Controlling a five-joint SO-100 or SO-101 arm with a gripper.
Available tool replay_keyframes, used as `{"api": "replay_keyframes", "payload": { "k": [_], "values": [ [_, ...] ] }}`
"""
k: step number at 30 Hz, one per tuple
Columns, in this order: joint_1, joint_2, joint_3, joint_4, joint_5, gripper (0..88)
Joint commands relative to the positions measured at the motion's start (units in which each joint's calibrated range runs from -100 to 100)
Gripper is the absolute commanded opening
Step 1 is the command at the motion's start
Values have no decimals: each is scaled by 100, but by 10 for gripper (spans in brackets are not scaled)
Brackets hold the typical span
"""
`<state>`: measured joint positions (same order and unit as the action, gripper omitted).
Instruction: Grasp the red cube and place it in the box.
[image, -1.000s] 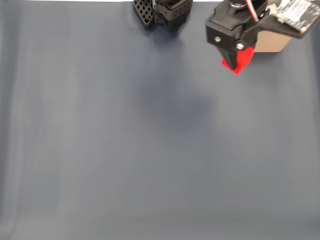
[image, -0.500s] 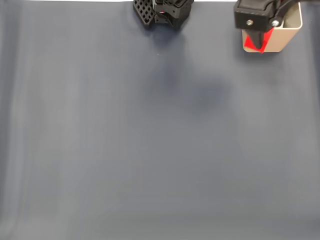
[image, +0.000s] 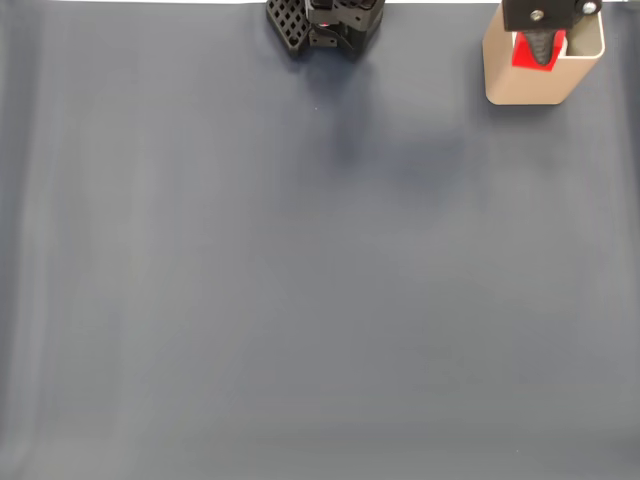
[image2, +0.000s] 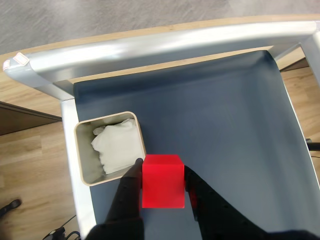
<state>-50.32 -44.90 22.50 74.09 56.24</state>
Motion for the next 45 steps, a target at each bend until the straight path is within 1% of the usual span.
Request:
{"api": "replay_keyframes", "payload": {
  "k": [1,13,28,45],
  "values": [
    [-183,-58,-326,-2,24,2],
    [-730,314,-590,-191,68,2],
    [-1106,651,-745,-338,78,2],
    [-1383,400,-454,-314,-34,11]
  ]
}}
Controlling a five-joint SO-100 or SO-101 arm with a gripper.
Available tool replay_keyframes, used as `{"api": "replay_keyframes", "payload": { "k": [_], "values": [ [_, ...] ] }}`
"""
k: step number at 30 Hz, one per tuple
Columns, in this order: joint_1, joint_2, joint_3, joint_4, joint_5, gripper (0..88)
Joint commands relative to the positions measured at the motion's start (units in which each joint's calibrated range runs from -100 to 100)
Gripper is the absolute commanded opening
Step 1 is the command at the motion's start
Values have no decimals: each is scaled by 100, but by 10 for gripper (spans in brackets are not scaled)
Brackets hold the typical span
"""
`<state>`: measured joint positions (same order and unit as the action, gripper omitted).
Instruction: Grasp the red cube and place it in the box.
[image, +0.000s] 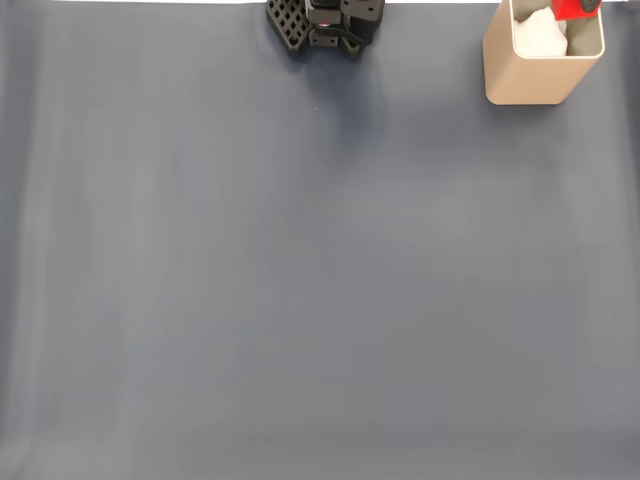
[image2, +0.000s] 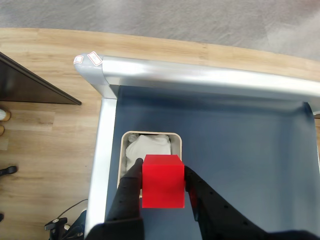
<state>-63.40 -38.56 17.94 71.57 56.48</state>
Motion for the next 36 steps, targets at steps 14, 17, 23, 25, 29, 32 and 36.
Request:
{"api": "replay_keyframes", "payload": {
  "k": [14,17,23,25,29,32,36],
  "values": [
    [-174,-484,202,-62,-176,17],
    [-160,-527,220,-62,-181,19],
    [-103,-605,184,-284,-357,106],
    [-68,-613,175,-333,-342,143],
    [10,-613,175,-513,-249,234],
    [53,-622,193,-571,-195,296],
    [103,-691,248,-612,-156,387]
  ]
}}
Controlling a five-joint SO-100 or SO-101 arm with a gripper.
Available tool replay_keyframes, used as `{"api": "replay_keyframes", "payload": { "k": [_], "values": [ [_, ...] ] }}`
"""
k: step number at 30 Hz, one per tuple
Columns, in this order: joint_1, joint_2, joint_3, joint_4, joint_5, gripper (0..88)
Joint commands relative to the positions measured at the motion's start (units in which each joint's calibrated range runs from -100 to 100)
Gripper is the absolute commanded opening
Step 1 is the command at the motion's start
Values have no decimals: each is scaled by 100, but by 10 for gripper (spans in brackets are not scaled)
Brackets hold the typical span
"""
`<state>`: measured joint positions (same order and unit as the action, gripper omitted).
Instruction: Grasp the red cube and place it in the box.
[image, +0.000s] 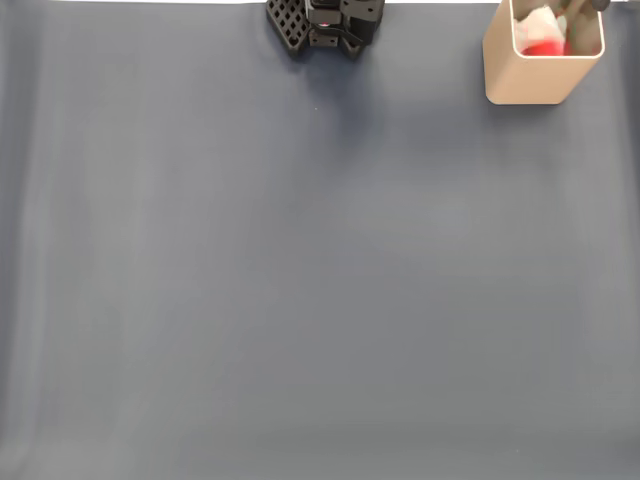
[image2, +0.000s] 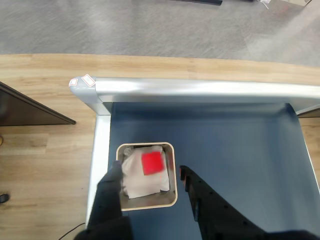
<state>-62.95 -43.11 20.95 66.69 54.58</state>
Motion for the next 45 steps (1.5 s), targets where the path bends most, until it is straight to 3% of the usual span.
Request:
{"api": "replay_keyframes", "payload": {
  "k": [1,9,28,32,39,45],
  "values": [
    [72,-245,-44,-141,44,404],
    [171,-384,202,-494,93,494],
    [143,-557,503,-707,107,509],
    [171,-565,558,-773,122,443],
    [405,-626,622,-756,68,168],
    [1051,-730,622,-666,98,6]
  ]
}}
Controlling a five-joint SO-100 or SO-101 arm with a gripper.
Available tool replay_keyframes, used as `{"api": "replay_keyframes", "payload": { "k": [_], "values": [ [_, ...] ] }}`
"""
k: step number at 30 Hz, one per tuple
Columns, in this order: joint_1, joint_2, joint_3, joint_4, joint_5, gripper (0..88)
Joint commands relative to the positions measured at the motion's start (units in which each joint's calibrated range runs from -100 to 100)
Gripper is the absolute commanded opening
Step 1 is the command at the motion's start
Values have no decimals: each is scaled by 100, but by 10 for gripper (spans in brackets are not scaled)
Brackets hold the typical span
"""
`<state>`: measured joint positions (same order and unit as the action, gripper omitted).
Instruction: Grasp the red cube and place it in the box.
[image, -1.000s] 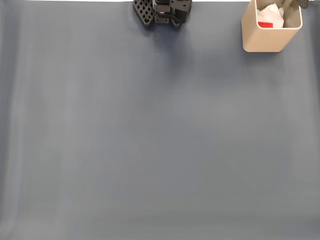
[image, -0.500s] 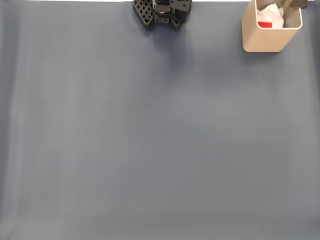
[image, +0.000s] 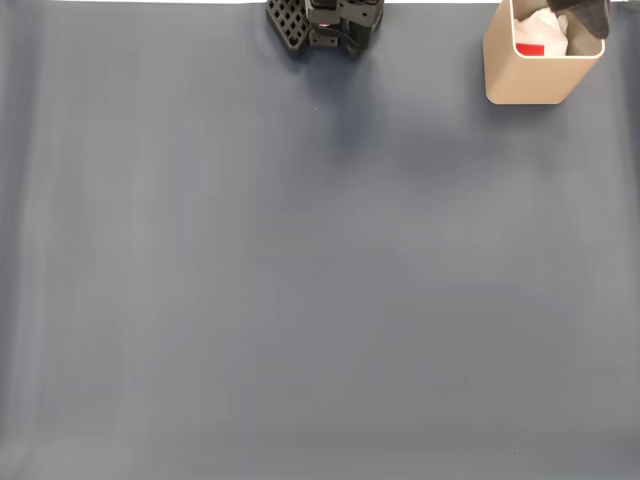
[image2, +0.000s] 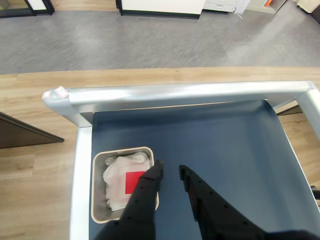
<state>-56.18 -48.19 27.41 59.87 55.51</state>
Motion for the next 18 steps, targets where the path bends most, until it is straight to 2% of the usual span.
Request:
{"api": "replay_keyframes", "payload": {
  "k": [1,7,18],
  "values": [
    [503,-222,-25,41,5,1],
    [1511,-274,-34,49,49,1],
    [2867,-282,-89,49,73,1]
  ]
}}
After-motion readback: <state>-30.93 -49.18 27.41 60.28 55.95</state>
